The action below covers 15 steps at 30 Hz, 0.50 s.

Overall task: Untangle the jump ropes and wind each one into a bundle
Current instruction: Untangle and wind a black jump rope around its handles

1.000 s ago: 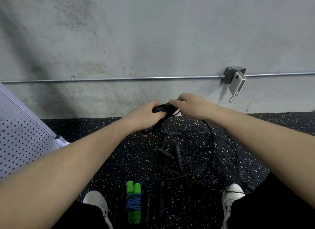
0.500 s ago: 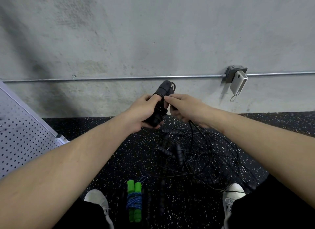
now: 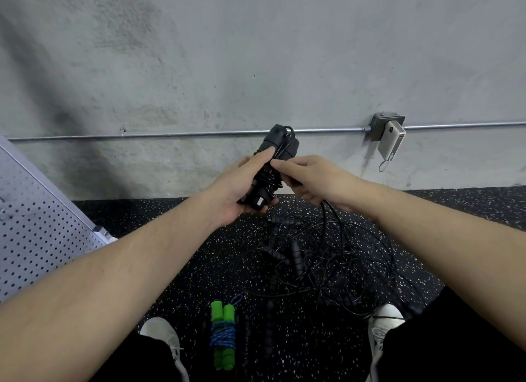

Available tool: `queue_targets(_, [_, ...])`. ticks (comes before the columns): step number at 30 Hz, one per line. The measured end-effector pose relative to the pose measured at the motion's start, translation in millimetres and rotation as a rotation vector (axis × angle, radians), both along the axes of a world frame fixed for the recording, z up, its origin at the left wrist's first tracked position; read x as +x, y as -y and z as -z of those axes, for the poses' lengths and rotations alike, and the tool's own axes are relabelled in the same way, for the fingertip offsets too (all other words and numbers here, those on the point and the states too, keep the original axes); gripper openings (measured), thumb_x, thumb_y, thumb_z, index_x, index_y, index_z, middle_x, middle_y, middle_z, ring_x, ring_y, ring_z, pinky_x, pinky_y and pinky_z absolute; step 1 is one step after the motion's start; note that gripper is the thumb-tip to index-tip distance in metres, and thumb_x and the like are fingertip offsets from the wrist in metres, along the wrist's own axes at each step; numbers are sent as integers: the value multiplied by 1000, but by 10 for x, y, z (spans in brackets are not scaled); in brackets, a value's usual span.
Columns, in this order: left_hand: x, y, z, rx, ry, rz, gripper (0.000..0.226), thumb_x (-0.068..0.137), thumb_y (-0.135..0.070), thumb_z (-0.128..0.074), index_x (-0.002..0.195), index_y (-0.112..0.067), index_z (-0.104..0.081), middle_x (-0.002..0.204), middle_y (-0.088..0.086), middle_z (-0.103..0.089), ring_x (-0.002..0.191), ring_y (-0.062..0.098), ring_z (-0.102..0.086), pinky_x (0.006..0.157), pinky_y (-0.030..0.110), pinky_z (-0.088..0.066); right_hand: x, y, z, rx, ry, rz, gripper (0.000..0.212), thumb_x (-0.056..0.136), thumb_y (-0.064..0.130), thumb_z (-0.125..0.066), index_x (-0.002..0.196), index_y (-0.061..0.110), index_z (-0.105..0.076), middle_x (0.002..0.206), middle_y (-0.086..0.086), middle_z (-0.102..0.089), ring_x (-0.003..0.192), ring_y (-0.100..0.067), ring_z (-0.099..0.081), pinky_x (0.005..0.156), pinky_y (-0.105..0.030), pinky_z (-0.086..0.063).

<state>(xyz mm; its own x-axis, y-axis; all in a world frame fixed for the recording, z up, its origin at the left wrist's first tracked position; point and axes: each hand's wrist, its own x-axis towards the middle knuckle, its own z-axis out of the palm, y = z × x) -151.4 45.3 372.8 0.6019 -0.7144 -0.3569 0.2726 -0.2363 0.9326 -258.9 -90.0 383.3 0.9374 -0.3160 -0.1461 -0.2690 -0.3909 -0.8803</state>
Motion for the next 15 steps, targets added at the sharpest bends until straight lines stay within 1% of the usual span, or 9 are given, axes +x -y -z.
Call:
queue_targets(3, [11, -50, -97, -41, -45, -11, 42, 98, -53, -57, 120, -17, -64, 82, 6, -71, 62, 23, -69, 46, 28, -48, -98, 45, -75, -47, -13, -53, 47, 101, 54, -46, 67, 21, -46, 50, 8, -36, 46, -12, -30, 44, -22, -27])
queue_targets(6, [103, -123, -185, -116, -139, -36, 43, 100, -53, -50, 102, -14, -68, 72, 3, -69, 64, 21, -71, 45, 24, -47, -179, 131, -111, -14, -37, -132, 38, 106, 42, -40, 80, 19, -53, 55, 7, -36, 48, -10, -30, 44, -20, -27])
queue_targets(7, [145, -149, -203, -143, -160, -41, 44, 100, -54, -49, 101, -14, -67, 73, 3, -68, 67, 21, -71, 45, 24, -47, -201, 151, -108, 5, -39, -144, 34, 107, 38, -39, 86, 19, -57, 57, 8, -36, 50, -9, -31, 45, -20, -27])
queue_targets(8, [182, -165, -214, -170, -173, -37, 45, 100, -54, -49, 105, -13, -68, 78, 4, -69, 70, 22, -72, 46, 25, -47, -221, 171, -95, 25, -39, -153, 31, 108, 35, -39, 91, 19, -60, 58, 8, -36, 51, -9, -32, 46, -19, -27])
queue_targets(10, [222, -196, -237, -218, -174, 16, 52, 99, -55, -49, 122, -11, -66, 96, 7, -71, 78, 25, -73, 50, 27, -51, -262, 201, -64, 38, -47, -173, 30, 107, 35, -39, 96, 20, -62, 58, 9, -36, 51, -8, -32, 48, -20, -28])
queue_targets(11, [226, -213, -253, -243, -170, 64, 54, 98, -55, -50, 127, -12, -66, 106, 7, -71, 83, 28, -73, 53, 29, -53, -282, 216, -55, 23, -54, -184, 30, 107, 37, -40, 93, 20, -61, 57, 9, -37, 50, -8, -33, 49, -21, -29])
queue_targets(12, [221, -230, -270, -263, -161, 118, 53, 96, -54, -51, 127, -14, -68, 114, 6, -72, 86, 30, -74, 56, 30, -55, -298, 239, -45, -9, -64, -192, 33, 105, 41, -41, 88, 20, -59, 55, 9, -38, 49, -9, -34, 51, -23, -32])
queue_targets(14, [214, -257, -298, -272, -130, 199, 49, 89, -53, -53, 118, -19, -74, 119, 5, -72, 88, 34, -74, 60, 32, -56, -321, 300, -43, -113, -100, -160, 43, 100, 53, -45, 73, 21, -53, 52, 9, -41, 48, -11, -37, 55, -24, -40])
queue_targets(15, [212, -263, -305, -263, -119, 218, 49, 88, -53, -54, 116, -19, -75, 119, 6, -72, 88, 35, -74, 60, 32, -56, -327, 338, -37, -155, -122, -126, 48, 97, 59, -46, 66, 22, -48, 51, 8, -42, 47, -11, -39, 58, -24, -43])
